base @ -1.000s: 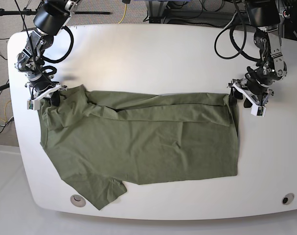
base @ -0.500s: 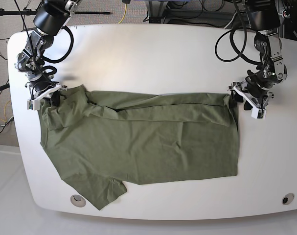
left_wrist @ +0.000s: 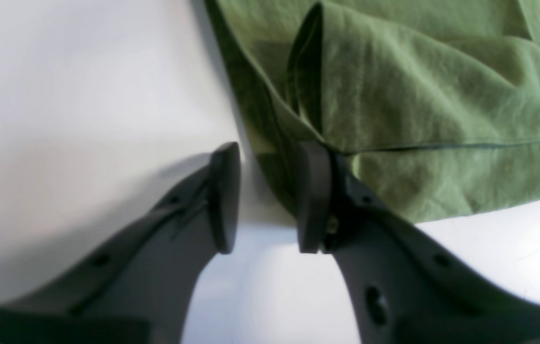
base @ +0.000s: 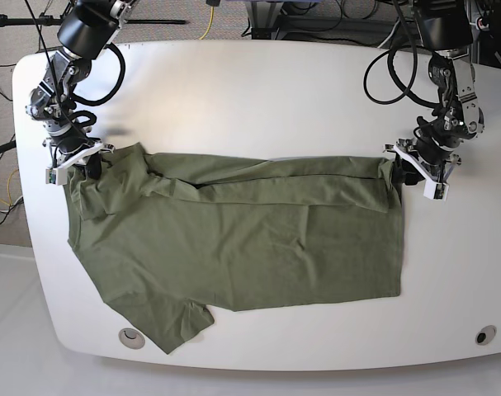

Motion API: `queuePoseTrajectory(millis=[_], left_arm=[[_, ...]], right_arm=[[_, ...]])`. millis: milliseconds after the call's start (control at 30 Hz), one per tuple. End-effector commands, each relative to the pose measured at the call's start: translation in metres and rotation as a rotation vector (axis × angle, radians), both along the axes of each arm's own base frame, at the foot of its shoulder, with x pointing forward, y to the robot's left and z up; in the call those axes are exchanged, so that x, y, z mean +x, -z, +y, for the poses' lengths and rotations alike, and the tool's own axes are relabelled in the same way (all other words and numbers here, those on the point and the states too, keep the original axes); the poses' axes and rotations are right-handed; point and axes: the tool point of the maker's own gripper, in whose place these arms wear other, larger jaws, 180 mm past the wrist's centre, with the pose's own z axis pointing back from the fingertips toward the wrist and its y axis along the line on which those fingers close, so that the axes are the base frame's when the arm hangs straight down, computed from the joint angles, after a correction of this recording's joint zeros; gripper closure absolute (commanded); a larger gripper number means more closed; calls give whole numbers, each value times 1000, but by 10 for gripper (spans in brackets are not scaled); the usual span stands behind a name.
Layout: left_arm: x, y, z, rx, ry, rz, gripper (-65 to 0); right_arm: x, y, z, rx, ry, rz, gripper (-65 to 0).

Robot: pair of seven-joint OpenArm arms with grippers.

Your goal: Fold the T-shirt properly

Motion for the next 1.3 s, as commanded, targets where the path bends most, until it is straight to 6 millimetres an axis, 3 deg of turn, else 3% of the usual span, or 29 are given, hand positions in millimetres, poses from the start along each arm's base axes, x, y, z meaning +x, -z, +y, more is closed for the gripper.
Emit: queuePoseTrajectory(millis=[0, 200, 333, 467, 600, 867, 1133, 1267], left_arm=[[8, -15, 3, 1, 4, -51, -83], [5, -12, 1, 1, 8, -42, -120], [3, -9, -1, -1, 9, -41, -203], [3, -9, -3, -6, 6, -45, -213], [3, -8, -3, -9, 8, -43, -186], [-1, -2, -2, -7, 10, -14, -4], [-3, -1, 0, -1, 7, -10, 0], [-4, -1, -1, 2, 11, -8, -68]], right_arm=[[4, -10, -7, -27, -6, -20, -3], [4, -9, -8, -25, -4, -19, -2], [5, -10, -8, -22, 1, -29, -5], [5, -10, -8, -20, 4, -31, -5], [5, -10, -8, -21, 3, -31, -6], [6, -12, -8, -24, 0, -37, -3], [8, -14, -9, -21, 7, -49, -4], [7, -14, -10, -20, 9, -49, -4]])
